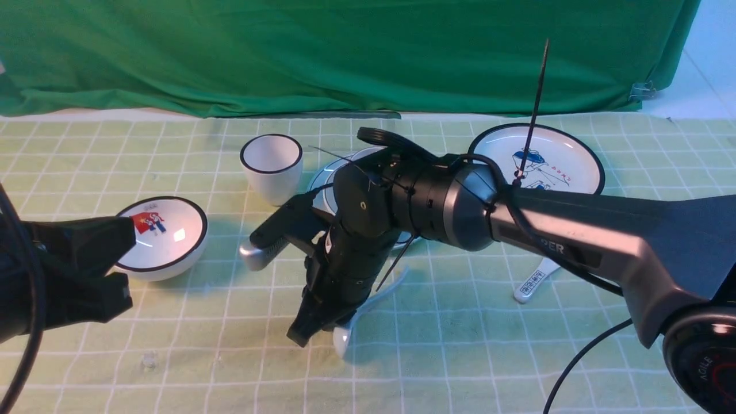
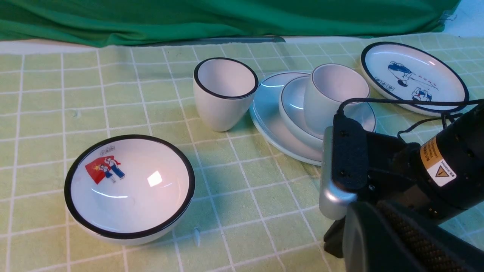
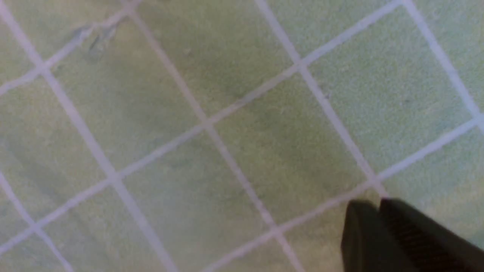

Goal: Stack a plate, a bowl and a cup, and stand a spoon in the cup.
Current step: Use the right arm to grab a blue soup spoon

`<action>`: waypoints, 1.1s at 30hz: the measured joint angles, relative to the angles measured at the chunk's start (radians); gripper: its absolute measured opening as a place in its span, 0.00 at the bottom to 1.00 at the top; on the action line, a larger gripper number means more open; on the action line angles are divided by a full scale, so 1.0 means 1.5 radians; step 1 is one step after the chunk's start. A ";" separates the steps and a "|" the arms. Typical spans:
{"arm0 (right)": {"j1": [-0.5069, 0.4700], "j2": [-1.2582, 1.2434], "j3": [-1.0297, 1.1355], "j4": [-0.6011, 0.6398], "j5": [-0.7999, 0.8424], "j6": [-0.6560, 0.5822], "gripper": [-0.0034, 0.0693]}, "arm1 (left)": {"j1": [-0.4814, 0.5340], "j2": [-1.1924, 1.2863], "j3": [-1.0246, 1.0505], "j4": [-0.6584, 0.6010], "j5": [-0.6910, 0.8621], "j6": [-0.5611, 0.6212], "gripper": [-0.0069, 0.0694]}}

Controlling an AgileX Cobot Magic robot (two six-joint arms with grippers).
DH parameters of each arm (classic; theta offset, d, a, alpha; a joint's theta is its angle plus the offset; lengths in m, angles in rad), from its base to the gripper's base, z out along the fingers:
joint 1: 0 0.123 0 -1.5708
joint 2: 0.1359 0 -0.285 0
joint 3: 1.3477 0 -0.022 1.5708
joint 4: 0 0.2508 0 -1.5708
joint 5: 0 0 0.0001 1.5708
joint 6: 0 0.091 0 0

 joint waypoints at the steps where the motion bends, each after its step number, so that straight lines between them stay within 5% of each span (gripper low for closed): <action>1: -0.001 0.000 0.001 0.000 0.003 0.000 0.20 | 0.000 0.000 0.000 0.000 0.000 0.000 0.11; 4: -0.018 -0.027 0.031 -0.015 0.047 0.010 0.30 | 0.000 0.000 0.000 0.000 0.002 0.000 0.11; 10: -0.057 -0.125 0.123 -0.024 0.046 0.026 0.34 | 0.000 0.000 0.000 0.000 0.002 0.000 0.11; 16: -0.118 -0.210 0.256 -0.022 -0.056 0.119 0.42 | 0.000 0.000 0.000 0.000 0.002 0.000 0.11; 24: -0.154 -0.215 0.307 -0.029 -0.144 0.182 0.70 | 0.000 0.000 0.000 0.000 0.002 0.000 0.11; 33: -0.154 -0.188 0.307 -0.029 -0.185 0.220 0.67 | 0.000 0.000 0.000 0.000 0.002 0.000 0.11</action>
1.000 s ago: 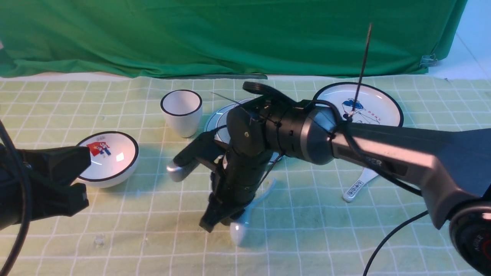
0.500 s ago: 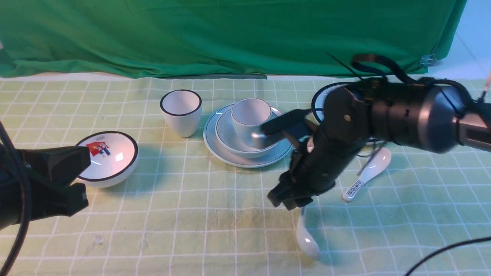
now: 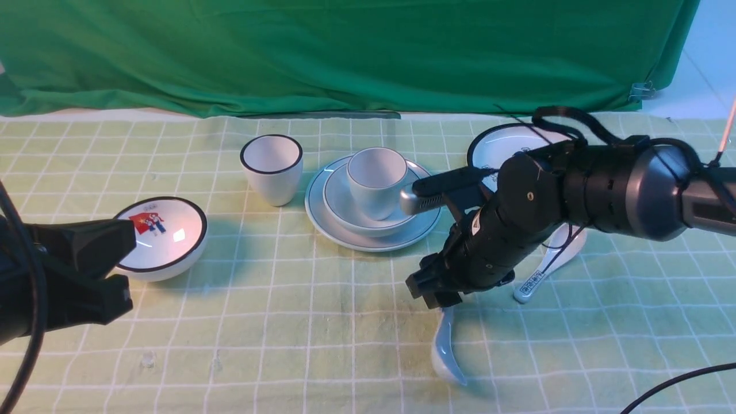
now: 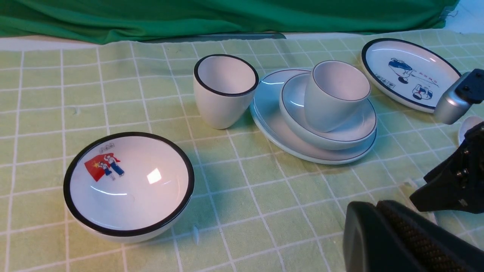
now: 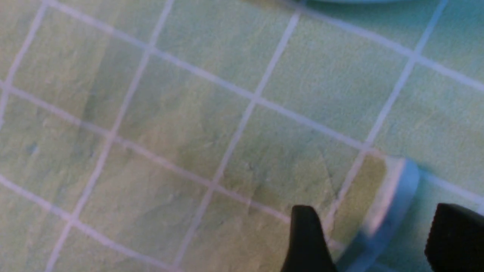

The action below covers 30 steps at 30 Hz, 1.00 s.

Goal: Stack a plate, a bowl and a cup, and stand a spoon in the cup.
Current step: Use the right arm to grab a blue soup spoon, then use the right arm to put the blue soup spoon into the blue teacup in the middle

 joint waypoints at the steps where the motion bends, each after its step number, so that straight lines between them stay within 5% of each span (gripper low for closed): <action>1: 0.000 0.008 0.000 0.005 0.003 0.006 0.66 | 0.000 0.000 0.000 0.000 0.000 0.000 0.11; 7: 0.006 0.019 -0.002 0.020 0.017 -0.009 0.61 | 0.000 0.000 0.000 0.000 0.000 0.005 0.11; 10: 0.015 0.021 -0.005 0.024 0.019 -0.027 0.48 | 0.000 0.000 0.000 0.000 0.000 0.005 0.11; 12: 0.021 0.021 -0.005 0.030 0.016 -0.044 0.30 | 0.000 0.000 0.000 0.000 0.000 0.005 0.11; 20: 0.022 -0.036 0.001 0.033 -0.001 -0.078 0.28 | 0.000 0.000 0.000 0.000 0.000 0.005 0.11; 24: 0.023 -0.093 0.001 0.033 -0.072 -0.098 0.28 | 0.000 0.000 0.000 0.000 0.000 0.005 0.11; 30: 0.031 -0.117 0.001 0.032 -0.476 -0.145 0.28 | 0.000 0.000 0.000 0.000 0.000 0.005 0.11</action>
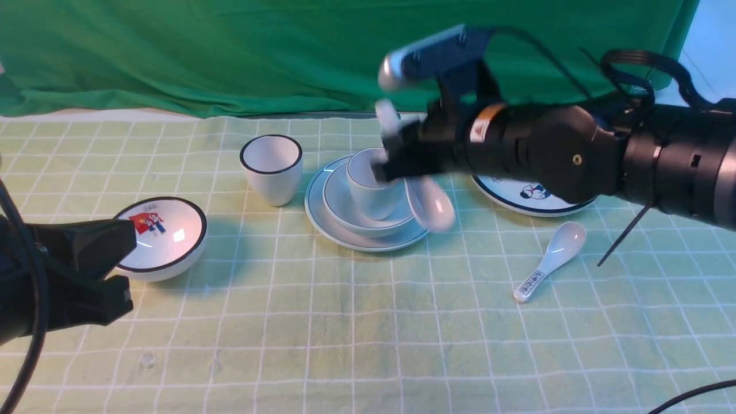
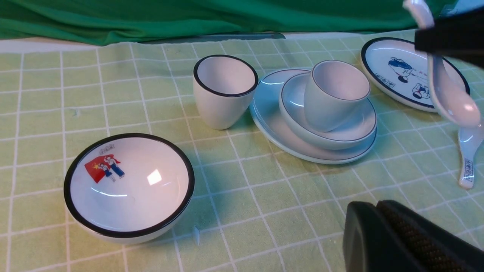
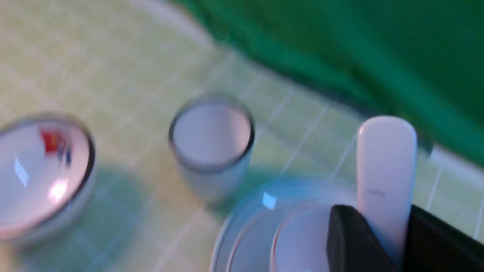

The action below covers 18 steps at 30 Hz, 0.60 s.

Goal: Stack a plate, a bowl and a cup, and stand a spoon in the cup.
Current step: Use the right arm to put the blue soup spoon into the blue teacup in the middle

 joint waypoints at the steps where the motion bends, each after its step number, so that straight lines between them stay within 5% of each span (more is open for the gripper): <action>1: 0.001 0.007 0.000 0.000 -0.055 0.004 0.28 | 0.000 0.000 0.000 0.000 0.000 0.000 0.11; 8: 0.001 0.093 0.000 -0.002 -0.361 0.079 0.28 | 0.000 0.000 0.000 0.000 -0.001 0.000 0.11; 18: 0.001 0.210 0.000 -0.004 -0.492 0.090 0.28 | 0.000 0.000 0.000 0.000 -0.012 0.000 0.11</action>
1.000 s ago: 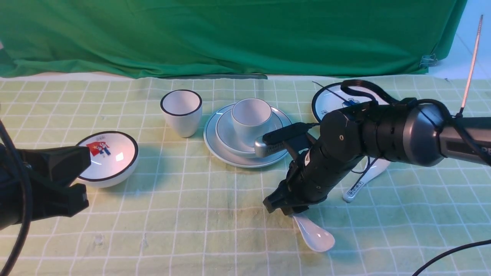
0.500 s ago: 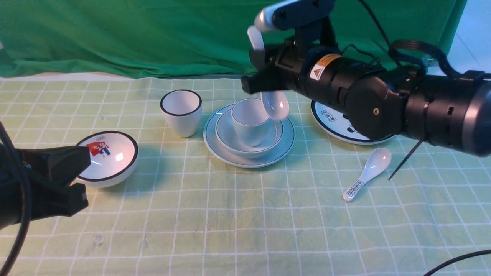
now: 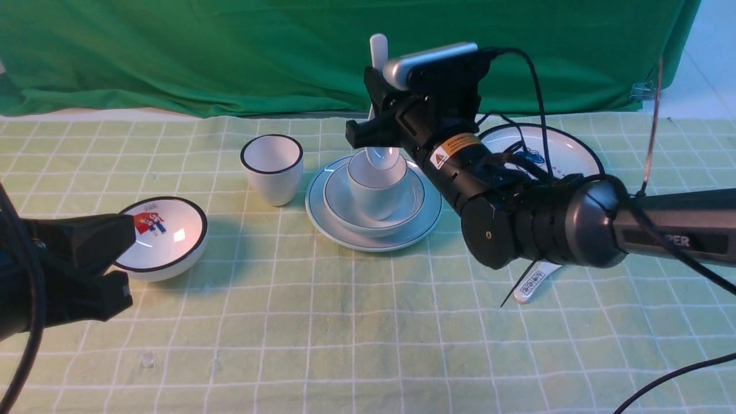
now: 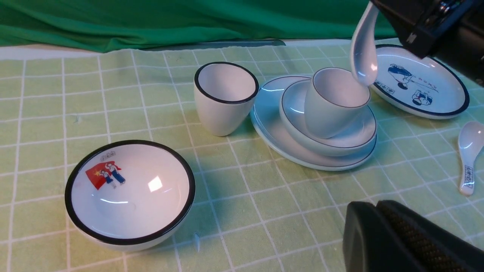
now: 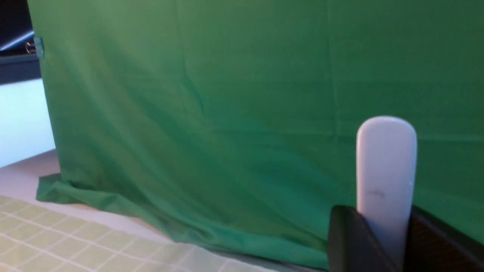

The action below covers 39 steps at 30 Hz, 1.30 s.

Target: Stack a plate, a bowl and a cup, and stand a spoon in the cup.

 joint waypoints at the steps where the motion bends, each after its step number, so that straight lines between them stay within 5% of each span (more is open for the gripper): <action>1: 0.000 0.014 0.000 -0.001 -0.012 0.001 0.28 | 0.000 0.000 0.000 0.000 -0.001 0.000 0.11; 9: 0.000 0.077 -0.014 -0.001 -0.055 0.002 0.29 | 0.000 0.000 0.000 0.000 -0.003 0.000 0.11; 14: 0.000 0.081 -0.015 -0.002 -0.052 0.001 0.45 | 0.000 0.000 0.000 0.000 -0.003 0.000 0.11; 19: 0.000 0.070 -0.015 -0.003 -0.021 -0.030 0.47 | 0.000 0.000 0.000 0.000 -0.003 0.000 0.11; 31: 0.000 -0.332 -0.015 -0.003 0.507 -0.248 0.11 | 0.000 0.000 0.000 0.051 -0.003 0.001 0.11; 39: -0.031 -0.609 -0.019 -0.052 0.707 -0.292 0.07 | 0.000 0.000 0.000 0.052 -0.003 0.001 0.11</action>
